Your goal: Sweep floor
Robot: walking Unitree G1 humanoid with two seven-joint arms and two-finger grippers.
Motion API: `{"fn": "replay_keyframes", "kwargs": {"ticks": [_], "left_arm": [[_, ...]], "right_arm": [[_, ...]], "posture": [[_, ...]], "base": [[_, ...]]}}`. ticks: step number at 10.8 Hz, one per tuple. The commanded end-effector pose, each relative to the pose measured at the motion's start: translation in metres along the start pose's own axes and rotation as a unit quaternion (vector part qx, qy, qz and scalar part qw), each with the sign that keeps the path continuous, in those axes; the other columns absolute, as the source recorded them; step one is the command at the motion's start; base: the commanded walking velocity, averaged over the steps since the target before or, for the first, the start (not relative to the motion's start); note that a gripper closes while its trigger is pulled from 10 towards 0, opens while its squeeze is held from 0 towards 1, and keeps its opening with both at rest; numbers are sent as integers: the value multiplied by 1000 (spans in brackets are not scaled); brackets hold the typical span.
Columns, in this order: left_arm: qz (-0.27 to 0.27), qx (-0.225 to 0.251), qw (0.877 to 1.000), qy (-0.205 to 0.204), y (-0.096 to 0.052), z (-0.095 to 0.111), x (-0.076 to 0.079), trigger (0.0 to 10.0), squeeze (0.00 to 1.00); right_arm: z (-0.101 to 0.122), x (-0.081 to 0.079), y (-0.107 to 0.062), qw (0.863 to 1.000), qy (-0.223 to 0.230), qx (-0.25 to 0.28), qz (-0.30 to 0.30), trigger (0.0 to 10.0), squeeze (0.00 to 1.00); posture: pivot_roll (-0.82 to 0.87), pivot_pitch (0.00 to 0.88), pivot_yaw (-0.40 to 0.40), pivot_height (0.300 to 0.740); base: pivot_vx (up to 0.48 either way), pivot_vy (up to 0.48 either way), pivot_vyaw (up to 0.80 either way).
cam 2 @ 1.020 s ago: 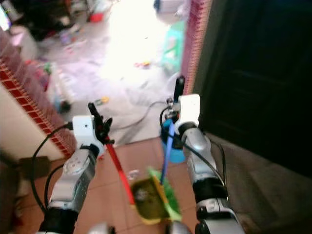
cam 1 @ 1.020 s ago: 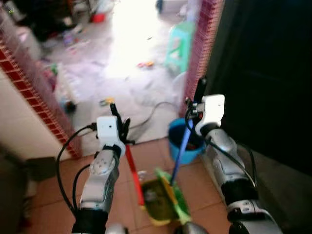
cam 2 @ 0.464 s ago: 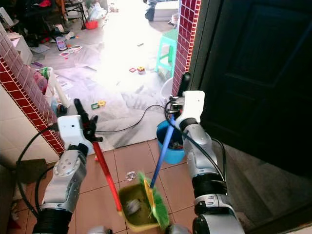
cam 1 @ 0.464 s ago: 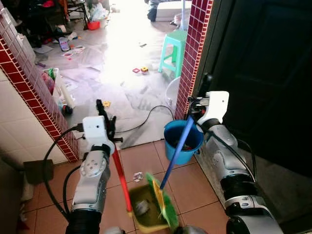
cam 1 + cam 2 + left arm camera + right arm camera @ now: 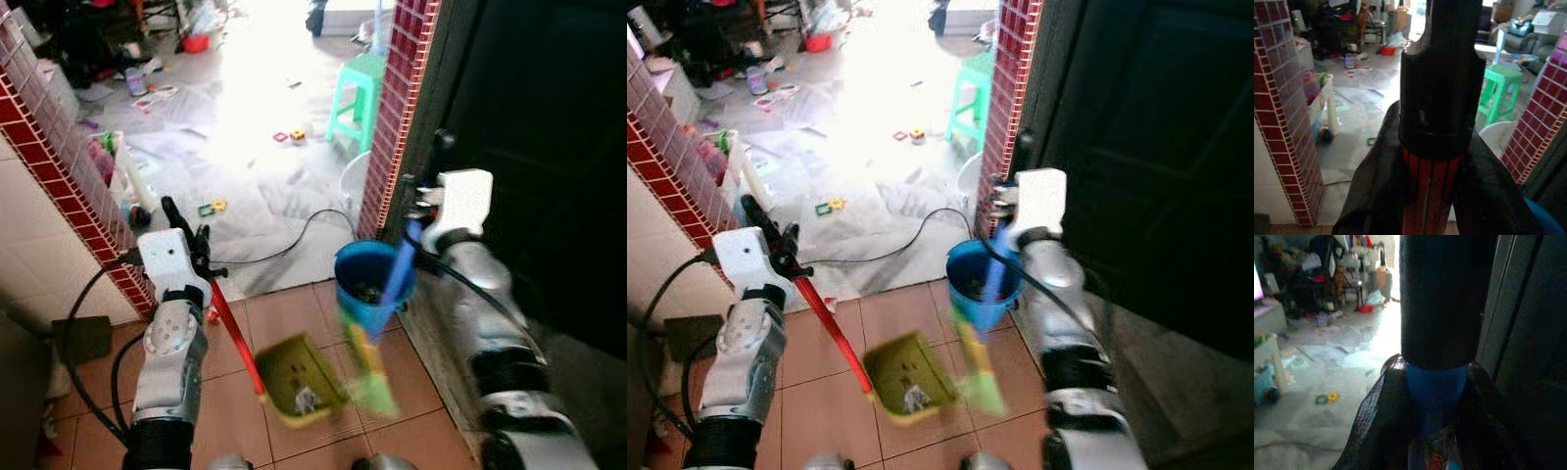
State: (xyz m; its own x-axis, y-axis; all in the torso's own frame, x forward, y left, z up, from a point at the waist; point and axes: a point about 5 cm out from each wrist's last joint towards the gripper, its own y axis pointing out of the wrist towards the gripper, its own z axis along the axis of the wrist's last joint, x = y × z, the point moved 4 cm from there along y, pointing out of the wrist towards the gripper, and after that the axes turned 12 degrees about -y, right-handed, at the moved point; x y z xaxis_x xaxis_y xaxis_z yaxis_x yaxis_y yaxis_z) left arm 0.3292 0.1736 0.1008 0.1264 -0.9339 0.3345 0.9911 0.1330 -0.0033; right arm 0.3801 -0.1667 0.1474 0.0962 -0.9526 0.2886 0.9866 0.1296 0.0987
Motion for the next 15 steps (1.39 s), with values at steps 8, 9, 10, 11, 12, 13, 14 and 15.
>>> {"fn": "replay_keyframes", "kwargs": {"ticks": [8, 9, 10, 11, 12, 13, 14, 15], "left_arm": [[5, 229, 973, -24, 27, 149, 10, 10000, 0], [-5, 234, 972, -30, 32, 157, 17, 10000, 0], [-25, 229, 972, -38, 36, 158, 28, 10000, 0], [-41, 228, 972, -45, 39, 159, 38, 10000, 0], [-47, 234, 970, -49, 41, 161, 44, 10000, 0], [-52, 235, 969, -57, 42, 163, 50, 10000, 0], [-56, 235, 969, -55, 43, 163, 53, 10000, 0], [-60, 234, 969, -57, 44, 162, 56, 10000, 0]], "right_arm": [[-34, -10, -24, 999, -11, -47, 18, 10000, 0], [-31, -14, -21, 999, -4, -42, 22, 10000, 0], [-28, -20, -19, 999, 0, -37, 29, 10000, 0], [-26, -26, -17, 999, 3, -36, 35, 10000, 0], [-23, -29, -16, 999, 4, -30, 39, 10000, 0], [-23, -33, -18, 999, 8, -30, 42, 10000, 0], [-23, -35, -19, 999, 9, -31, 44, 10000, 0], [-23, -36, -19, 998, 9, -31, 47, 10000, 0]], "posture": [[-57, 0, 17, 740], [-61, 0, 17, 740], [-62, 0, 18, 740], [-62, 0, 18, 740], [-71, 0, 24, 740], [-74, 0, 25, 740], [-75, 0, 26, 740], [-77, 0, 28, 740]], "base": [[0, 0, 0], [0, 0, 0], [0, 0, 0], [0, 0, -800], [0, 0, -800], [0, 0, -656], [255, 0, 0], [277, 0, 0]]}}
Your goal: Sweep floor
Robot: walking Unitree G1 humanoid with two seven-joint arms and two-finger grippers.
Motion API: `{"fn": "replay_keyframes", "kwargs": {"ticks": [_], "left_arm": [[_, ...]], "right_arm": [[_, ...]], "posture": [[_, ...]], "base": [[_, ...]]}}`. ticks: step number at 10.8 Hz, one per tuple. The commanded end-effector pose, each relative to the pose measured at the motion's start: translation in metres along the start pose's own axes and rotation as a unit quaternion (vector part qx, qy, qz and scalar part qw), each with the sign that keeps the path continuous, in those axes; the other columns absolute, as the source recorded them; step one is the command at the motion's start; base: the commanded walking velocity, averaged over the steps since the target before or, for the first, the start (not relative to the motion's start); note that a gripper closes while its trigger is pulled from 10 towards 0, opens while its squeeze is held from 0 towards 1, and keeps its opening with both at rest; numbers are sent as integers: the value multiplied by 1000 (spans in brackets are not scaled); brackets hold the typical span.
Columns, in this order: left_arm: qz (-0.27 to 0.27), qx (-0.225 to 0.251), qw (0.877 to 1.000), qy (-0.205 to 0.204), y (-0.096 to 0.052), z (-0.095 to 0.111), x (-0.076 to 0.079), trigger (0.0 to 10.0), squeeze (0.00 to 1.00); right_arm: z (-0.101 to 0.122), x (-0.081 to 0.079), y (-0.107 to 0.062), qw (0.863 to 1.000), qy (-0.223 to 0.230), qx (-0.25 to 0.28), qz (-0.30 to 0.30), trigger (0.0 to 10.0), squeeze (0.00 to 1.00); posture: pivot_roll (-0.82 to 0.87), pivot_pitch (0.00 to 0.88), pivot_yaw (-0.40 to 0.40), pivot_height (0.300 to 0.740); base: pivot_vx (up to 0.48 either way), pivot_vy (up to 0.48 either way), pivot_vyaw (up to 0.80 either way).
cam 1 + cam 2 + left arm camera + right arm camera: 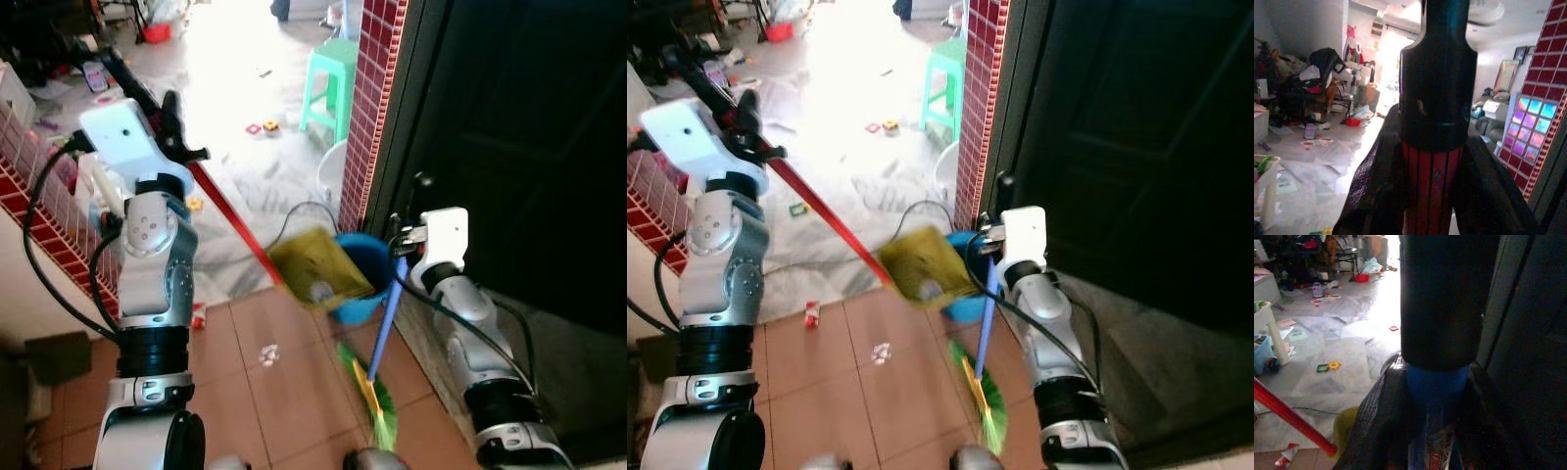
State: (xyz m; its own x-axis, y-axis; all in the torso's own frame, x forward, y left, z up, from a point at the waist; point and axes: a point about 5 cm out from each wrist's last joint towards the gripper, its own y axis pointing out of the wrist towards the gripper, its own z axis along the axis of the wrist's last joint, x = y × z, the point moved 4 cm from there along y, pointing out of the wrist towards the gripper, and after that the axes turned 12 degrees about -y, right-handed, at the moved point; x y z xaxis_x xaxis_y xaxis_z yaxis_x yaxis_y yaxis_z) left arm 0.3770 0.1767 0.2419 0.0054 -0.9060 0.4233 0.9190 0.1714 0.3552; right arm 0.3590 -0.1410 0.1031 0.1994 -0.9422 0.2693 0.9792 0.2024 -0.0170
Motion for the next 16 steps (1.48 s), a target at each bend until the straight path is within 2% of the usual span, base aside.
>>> {"fn": "replay_keyframes", "kwargs": {"ticks": [1, 9, 11, 13, 16], "left_arm": [[-15, 55, 998, -1, 8, 28, 9, 10000, 0], [-20, 39, 999, 0, 3, 18, 10, 10000, 0], [-20, 33, 999, 1, 1, 14, 10, 10000, 0], [-17, 31, 999, -8, 0, 13, 9, 10000, 0], [-23, 23, 999, 6, -2, 10, 9, 10000, 0]], "right_arm": [[9, 2, 1, 1000, -4, 13, -3, 10000, 0], [11, -5, 3, 1000, -7, 15, 7, 10000, 0], [11, -5, 4, 1000, -6, 13, 8, 10000, 0], [10, -5, 4, 1000, -6, 12, 9, 10000, 0], [8, -3, 5, 1000, -7, 8, 10, 10000, 0]], "posture": [[-77, 0, 30, 740], [-72, 0, 26, 740], [-71, 0, 25, 740], [-68, 0, 21, 740], [-68, 0, 20, 740]], "base": [[289, 0, 0], [402, 0, 0], [353, 0, -800], [0, 0, -256], [0, 0, 0]]}}
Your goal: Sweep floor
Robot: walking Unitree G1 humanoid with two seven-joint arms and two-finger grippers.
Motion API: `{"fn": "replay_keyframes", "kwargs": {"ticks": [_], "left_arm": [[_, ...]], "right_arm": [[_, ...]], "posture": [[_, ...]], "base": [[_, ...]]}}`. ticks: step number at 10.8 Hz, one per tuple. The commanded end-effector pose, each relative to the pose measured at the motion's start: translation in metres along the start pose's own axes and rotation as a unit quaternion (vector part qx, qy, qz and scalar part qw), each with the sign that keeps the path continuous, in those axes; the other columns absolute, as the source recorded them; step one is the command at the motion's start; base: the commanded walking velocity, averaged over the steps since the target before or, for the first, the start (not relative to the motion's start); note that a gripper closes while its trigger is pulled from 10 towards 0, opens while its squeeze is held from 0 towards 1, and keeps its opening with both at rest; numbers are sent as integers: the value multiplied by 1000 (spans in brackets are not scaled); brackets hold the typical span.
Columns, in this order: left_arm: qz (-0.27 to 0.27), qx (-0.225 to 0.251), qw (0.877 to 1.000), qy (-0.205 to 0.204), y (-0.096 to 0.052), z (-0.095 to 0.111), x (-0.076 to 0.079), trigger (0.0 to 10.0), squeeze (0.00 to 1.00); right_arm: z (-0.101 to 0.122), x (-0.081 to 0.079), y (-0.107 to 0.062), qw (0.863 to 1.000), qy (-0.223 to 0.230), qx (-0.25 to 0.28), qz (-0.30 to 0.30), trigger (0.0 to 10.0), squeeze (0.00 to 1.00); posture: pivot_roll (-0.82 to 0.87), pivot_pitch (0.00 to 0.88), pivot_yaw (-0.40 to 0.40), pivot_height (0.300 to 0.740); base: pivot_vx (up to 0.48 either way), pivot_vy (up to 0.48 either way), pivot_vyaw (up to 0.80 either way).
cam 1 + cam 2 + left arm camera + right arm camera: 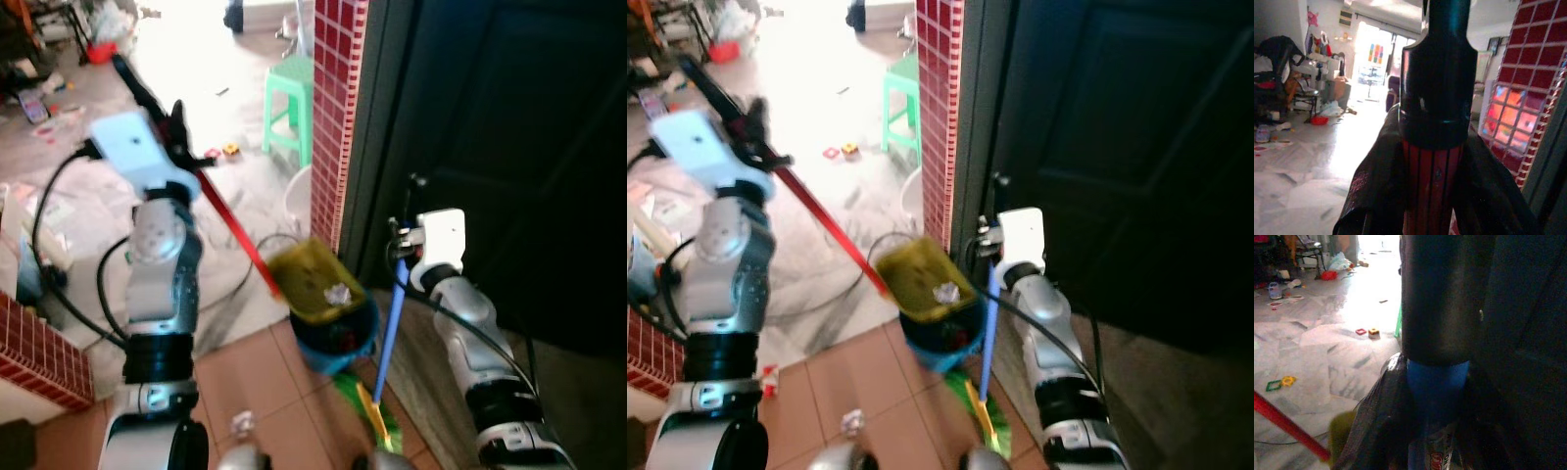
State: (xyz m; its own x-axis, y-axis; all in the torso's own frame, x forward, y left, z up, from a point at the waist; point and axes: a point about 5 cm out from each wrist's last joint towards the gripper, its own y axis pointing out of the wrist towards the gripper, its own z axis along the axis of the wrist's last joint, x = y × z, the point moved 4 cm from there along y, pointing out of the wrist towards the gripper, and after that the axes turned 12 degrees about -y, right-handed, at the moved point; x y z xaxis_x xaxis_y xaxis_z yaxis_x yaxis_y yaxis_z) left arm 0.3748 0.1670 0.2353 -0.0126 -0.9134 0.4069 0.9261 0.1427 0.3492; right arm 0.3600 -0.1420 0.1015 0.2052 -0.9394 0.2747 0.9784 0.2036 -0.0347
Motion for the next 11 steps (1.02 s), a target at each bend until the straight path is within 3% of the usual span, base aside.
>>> {"fn": "replay_keyframes", "kwargs": {"ticks": [1, 4, 7, 9, 10, 11], "left_arm": [[-13, 33, 999, 7, 4, 19, 3, 10000, 0], [-44, 33, 997, 63, 11, 25, 4, 10000, 0], [-148, 53, 982, 107, 10, 32, 41, 10000, 0], [-241, 34, 963, 118, -10, 13, 78, 10000, 0], [-320, 13, 939, 124, -28, -2, 106, 10000, 0], [-375, -7, 918, 125, -42, -11, 121, 10000, 0]], "right_arm": [[10, -3, 4, 1000, -5, 15, 7, 10000, 0], [8, -4, 3, 1000, -7, 11, 8, 10000, 0], [8, -4, 5, 1000, -6, 11, 10, 10000, 0], [8, -6, 5, 1000, -5, 11, 9, 10000, 0], [8, -6, 5, 1000, -4, 11, 9, 10000, 0], [8, -7, 6, 1000, -4, 11, 9, 10000, 0]], "posture": [[-68, 0, 20, 740], [-67, 0, 19, 740], [-63, 0, 20, 740], [-62, 0, 23, 740], [-63, 0, 24, 740], [-62, 0, 26, 740]], "base": [[0, 0, 0], [0, 0, 0], [0, 0, 0], [0, 0, 0], [0, 0, 0], [0, 0, 0]]}}
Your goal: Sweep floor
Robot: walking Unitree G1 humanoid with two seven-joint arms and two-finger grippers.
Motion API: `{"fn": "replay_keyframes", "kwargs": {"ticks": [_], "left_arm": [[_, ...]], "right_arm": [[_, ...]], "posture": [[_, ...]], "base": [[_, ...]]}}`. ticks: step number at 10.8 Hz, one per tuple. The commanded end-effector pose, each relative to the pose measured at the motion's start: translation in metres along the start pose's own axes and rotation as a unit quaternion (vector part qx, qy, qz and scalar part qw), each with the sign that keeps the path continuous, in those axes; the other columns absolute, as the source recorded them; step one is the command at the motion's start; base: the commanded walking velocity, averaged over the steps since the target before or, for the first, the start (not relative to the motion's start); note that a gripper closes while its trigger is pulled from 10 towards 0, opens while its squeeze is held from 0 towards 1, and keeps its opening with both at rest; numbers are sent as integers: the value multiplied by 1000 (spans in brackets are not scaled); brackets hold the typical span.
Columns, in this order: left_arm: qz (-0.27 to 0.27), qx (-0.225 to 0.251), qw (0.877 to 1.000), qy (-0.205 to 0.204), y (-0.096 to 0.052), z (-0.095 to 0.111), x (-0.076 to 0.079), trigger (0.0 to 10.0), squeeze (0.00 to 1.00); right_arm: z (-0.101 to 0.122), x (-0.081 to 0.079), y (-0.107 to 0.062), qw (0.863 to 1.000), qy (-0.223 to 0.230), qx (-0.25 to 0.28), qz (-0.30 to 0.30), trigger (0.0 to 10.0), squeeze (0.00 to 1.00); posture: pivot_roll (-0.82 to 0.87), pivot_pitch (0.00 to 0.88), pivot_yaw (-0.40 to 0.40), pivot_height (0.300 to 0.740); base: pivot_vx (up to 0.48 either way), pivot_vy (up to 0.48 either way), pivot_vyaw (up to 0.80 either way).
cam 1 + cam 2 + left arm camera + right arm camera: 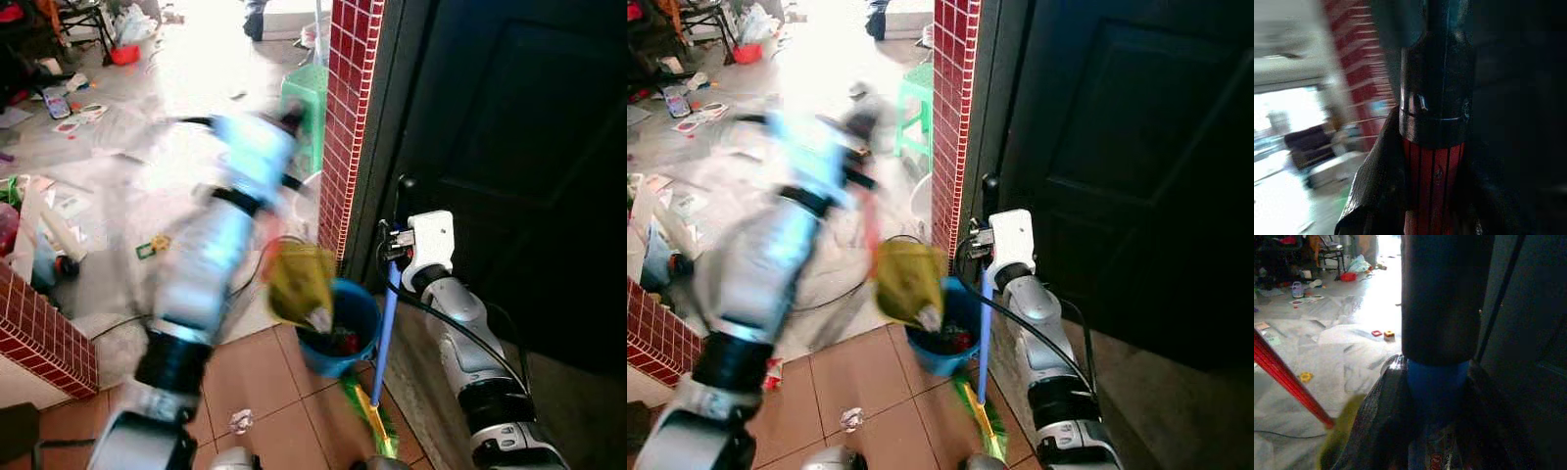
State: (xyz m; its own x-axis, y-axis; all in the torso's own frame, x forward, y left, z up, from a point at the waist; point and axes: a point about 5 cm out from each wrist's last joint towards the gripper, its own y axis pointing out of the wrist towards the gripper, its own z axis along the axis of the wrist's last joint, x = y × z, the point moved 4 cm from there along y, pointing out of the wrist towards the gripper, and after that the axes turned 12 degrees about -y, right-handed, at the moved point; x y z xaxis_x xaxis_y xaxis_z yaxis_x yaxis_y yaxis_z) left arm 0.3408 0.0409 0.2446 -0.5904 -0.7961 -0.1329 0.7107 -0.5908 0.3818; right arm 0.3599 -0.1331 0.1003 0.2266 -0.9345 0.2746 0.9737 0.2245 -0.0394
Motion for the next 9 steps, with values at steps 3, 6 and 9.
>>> {"fn": "replay_keyframes", "kwargs": {"ticks": [3, 6, 9], "left_arm": [[-164, -11, 985, 48, -8, 1, 43, 10000, 0], [-41, 83, 995, 40, 8, 46, 3, 10000, 0], [107, 211, 966, 108, 7, 120, -48, 10000, 0]], "right_arm": [[8, 0, 6, 1000, -2, 13, -1, 10000, 0], [13, -7, 10, 1000, -6, 20, 10, 10000, 0], [17, -14, 13, 999, -6, 24, 22, 10000, 0]], "posture": [[-64, 0, 29, 740], [-67, 0, 23, 740], [-69, 0, 13, 740]], "base": [[0, 0, 0], [0, 0, 0], [0, 0, 0]]}}
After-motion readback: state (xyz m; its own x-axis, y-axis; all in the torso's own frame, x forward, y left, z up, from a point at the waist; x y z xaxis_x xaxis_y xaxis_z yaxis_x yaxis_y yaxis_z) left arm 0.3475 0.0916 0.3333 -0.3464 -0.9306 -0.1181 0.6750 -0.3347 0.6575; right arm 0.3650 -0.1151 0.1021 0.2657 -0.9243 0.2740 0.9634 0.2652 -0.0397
